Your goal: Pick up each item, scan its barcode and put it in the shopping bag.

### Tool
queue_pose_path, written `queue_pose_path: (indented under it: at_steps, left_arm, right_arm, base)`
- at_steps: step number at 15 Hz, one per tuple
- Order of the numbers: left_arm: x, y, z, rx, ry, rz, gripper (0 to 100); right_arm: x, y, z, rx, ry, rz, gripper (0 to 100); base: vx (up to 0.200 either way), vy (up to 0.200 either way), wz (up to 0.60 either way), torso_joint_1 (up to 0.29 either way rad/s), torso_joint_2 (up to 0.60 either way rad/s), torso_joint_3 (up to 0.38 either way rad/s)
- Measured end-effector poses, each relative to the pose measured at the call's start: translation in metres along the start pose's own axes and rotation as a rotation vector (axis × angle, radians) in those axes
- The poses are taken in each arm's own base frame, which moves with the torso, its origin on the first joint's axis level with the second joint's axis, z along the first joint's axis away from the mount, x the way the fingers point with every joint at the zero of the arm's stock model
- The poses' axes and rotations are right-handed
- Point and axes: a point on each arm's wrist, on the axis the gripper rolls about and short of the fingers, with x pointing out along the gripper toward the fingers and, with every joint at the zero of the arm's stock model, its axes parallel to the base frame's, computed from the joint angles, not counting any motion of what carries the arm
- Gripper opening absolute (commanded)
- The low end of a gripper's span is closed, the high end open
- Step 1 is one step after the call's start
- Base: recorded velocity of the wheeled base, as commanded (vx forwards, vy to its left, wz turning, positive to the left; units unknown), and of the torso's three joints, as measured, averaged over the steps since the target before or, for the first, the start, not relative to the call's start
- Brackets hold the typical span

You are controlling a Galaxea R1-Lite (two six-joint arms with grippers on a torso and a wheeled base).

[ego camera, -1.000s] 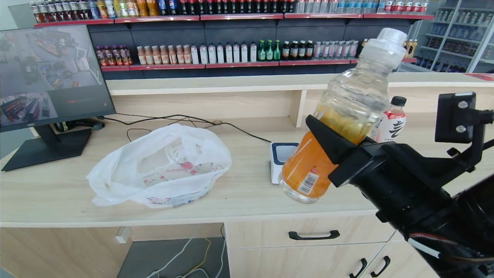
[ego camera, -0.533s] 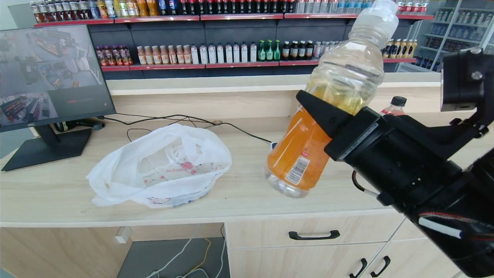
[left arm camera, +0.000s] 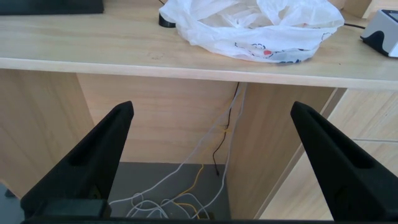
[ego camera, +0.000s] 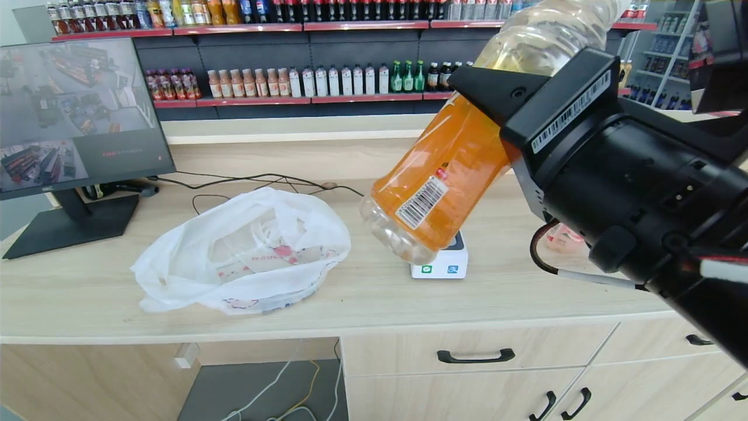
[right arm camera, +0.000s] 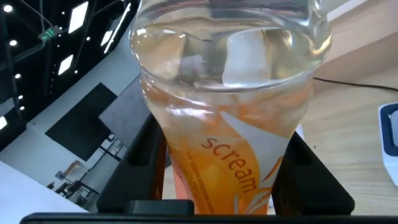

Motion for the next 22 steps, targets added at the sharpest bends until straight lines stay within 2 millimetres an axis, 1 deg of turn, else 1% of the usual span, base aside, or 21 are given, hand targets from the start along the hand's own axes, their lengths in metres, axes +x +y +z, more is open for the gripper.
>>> queue_pose_path:
  at_steps: [3, 16, 19, 22]
  left_arm:
    - [0.000, 0.000, 0.000, 0.000, 0.000, -0.001, 100]
    - [0.000, 0.000, 0.000, 0.000, 0.000, 0.000, 100]
    - [0.000, 0.000, 0.000, 0.000, 0.000, 0.000, 100]
    - [0.000, 0.000, 0.000, 0.001, 0.000, 0.000, 100]
  right_arm:
    - [-0.005, 0.007, -0.002, 0.019, 0.016, 0.023, 0]
    - [-0.011, 0.015, -0.004, 0.030, 0.027, 0.037, 0]
    - [-0.012, 0.014, -0.011, 0.021, 0.047, 0.037, 0]
    - [-0.008, 0.014, -0.024, -0.011, 0.079, 0.038, 0]
  base:
    - [0.000, 0.000, 0.00, 0.000, 0.00, 0.000]
    - [0.000, 0.000, 0.00, 0.000, 0.00, 0.000]
    - [0.000, 0.000, 0.00, 0.000, 0.00, 0.000]
    - [0.000, 0.000, 0.00, 0.000, 0.00, 0.000]
